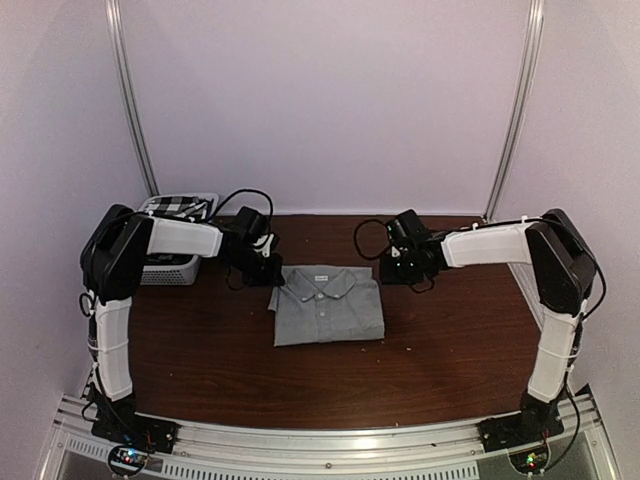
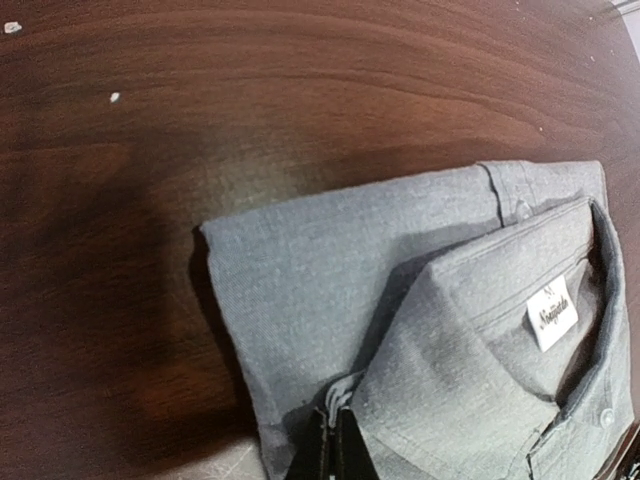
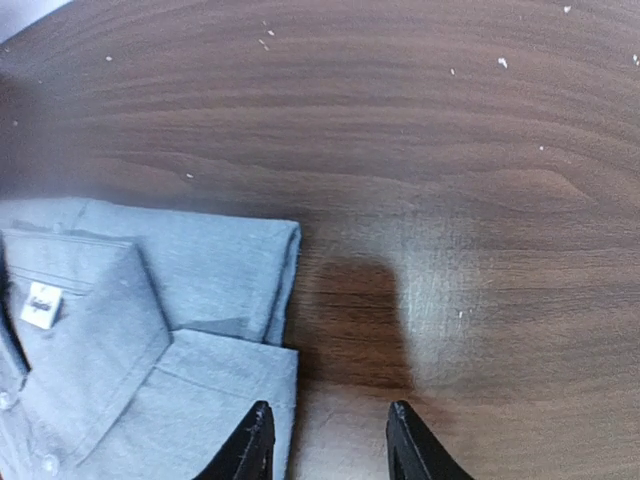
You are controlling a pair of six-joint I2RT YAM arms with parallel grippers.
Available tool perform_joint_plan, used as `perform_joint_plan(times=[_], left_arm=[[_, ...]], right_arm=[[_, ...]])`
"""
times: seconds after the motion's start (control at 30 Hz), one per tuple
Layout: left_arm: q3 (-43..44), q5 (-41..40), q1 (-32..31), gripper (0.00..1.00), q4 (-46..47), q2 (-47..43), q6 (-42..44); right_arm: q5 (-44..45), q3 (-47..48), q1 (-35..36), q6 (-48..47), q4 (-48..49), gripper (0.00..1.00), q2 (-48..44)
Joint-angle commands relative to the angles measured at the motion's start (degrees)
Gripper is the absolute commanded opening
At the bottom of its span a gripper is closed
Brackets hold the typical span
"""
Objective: Fold and stack the long sleeve shirts
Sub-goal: Smooth out the square-folded shirt at the center of the board.
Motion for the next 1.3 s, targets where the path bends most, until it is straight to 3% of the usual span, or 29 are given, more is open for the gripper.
perform_joint_plan(times=[0.0, 0.33, 0.53, 0.73, 0.87, 1.03, 1.13, 1.27], left_arm=[[1.6, -0.2, 0.8, 0.0, 0.7, -0.1, 0.4], [1.6, -0.2, 0.8, 0.0, 0.6, 0.2, 0.1], [1.6, 0.1, 0.8, 0.0, 0.7, 0.6, 0.0], [2.6, 0.5, 0.8, 0.02, -0.3, 0.3, 0.4], [3.6, 0.6, 0.8, 0.14, -1.5, -1.6, 1.4], [3.6, 0.6, 0.8, 0.48, -2.2, -6.5, 2.1], [1.8, 0.2, 1.0, 0.55, -2.5, -9.6, 2.3], [-2.7, 1.0, 1.5, 0.56, -2.1, -13.2, 2.4]], right_arm=[[2.4, 2.1, 4.0, -0.7, -3.0, 0.39, -7.0], [-4.7, -6.3, 14.7, 5.1, -1.0, 0.3, -9.4], [-10.0, -16.4, 16.1, 9.5, 4.7, 0.3, -9.7], [-7.7, -17.2, 15.9, 10.3, 2.6, 0.34, -13.2], [-5.4, -15.8, 14.3, 10.0, 0.2, 0.46, -16.7], [-5.0, -16.1, 8.7, 9.3, 0.7, 0.61, -17.4], [-6.1, -15.7, 5.9, 8.8, 2.6, 0.62, -15.8], [-7.1, -12.9, 3.3, 8.4, 3.9, 0.61, -11.9]])
